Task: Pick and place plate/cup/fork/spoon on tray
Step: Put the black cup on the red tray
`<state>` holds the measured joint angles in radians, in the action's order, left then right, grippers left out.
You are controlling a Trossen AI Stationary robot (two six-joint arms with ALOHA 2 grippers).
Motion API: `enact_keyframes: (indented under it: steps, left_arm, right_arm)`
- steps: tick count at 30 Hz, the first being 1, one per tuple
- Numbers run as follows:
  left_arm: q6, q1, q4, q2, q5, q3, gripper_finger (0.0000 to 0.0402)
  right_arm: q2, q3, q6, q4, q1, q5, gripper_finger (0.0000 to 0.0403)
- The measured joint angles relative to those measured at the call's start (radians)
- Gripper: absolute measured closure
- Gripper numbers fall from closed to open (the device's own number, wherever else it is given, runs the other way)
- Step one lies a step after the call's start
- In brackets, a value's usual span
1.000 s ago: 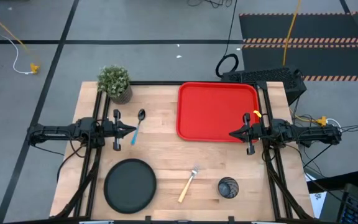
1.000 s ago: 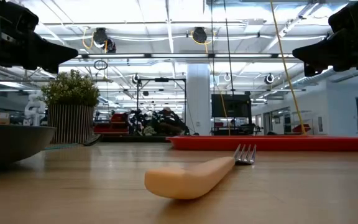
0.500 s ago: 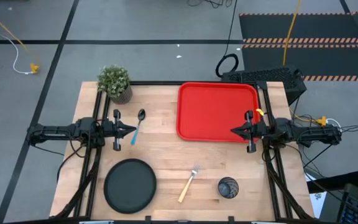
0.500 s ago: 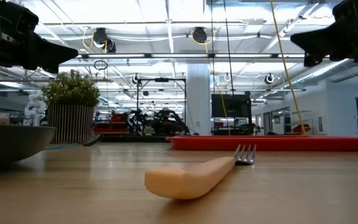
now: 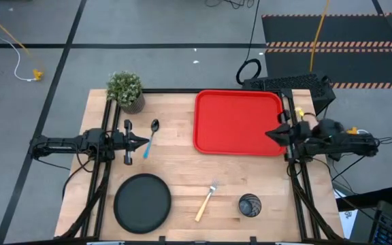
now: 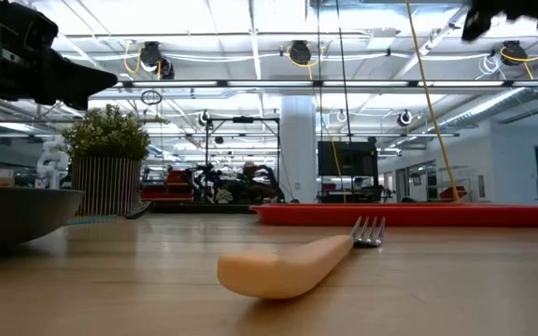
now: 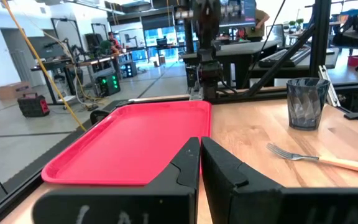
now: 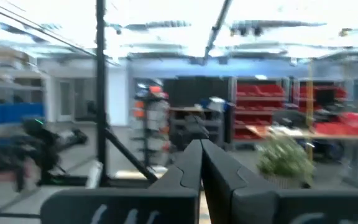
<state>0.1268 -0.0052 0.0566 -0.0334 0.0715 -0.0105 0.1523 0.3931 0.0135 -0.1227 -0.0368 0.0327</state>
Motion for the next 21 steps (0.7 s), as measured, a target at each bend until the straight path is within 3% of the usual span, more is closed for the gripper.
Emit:
enact_keyframes:
  steps: [7, 14, 21]
  left_arm:
    - [0.0, 0.0, 0.0, 0.0, 0.0, 0.0, 0.0382]
    - [0.0, 0.0, 0.0, 0.0, 0.0, 0.0, 0.0382]
    - [0.001, 0.0, 0.0, 0.0, 0.009, 0.0, 0.0382]
  right_arm:
    - [0.192, 0.298, 0.049, 0.177, 0.0, 0.047, 0.0403]
    - [0.414, 0.604, 0.08, 0.487, 0.0, 0.048, 0.0403]
    - [0.59, 0.821, 0.132, 0.702, 0.0, 0.051, 0.0403]
